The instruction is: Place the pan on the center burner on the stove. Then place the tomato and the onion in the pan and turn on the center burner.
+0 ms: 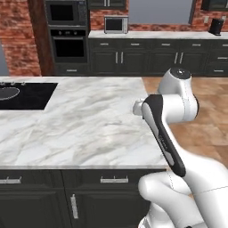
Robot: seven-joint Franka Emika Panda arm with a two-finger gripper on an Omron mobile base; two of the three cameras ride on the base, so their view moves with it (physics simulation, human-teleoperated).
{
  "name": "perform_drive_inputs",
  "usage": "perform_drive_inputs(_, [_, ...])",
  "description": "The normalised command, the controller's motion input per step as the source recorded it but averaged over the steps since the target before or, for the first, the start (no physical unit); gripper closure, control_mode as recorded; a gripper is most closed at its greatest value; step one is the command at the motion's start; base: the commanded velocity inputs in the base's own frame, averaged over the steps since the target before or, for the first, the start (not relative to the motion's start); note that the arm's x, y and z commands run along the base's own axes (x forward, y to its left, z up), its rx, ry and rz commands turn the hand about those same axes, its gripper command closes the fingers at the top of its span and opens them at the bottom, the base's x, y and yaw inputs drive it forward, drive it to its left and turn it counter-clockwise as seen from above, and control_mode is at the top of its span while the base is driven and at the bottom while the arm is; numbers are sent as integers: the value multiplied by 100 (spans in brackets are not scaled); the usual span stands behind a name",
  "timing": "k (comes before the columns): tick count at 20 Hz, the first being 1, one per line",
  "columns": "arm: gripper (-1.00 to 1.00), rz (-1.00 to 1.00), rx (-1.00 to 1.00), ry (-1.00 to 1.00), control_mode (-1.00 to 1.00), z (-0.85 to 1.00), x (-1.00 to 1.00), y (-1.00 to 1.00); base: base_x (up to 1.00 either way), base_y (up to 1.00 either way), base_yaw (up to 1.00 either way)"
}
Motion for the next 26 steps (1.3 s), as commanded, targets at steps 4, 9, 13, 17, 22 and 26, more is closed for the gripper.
perform_drive_inputs(4, [100,0,0,0,100,0,0,0,-53,-39,2])
perform_drive_inputs(9, [100,0,0,0,100,0,0,0,-20,-46,3])
perform_drive_inputs(13, [100,0,0,0,100,0,0,0,0,-52,10])
perform_drive_inputs(17, [100,0,0,0,100,0,0,0,0,-63,11])
perform_drive_inputs(22, [100,0,0,0,100,0,0,0,0,-67,9])
perform_drive_inputs(26, [100,0,0,0,100,0,0,0,11,-62,10])
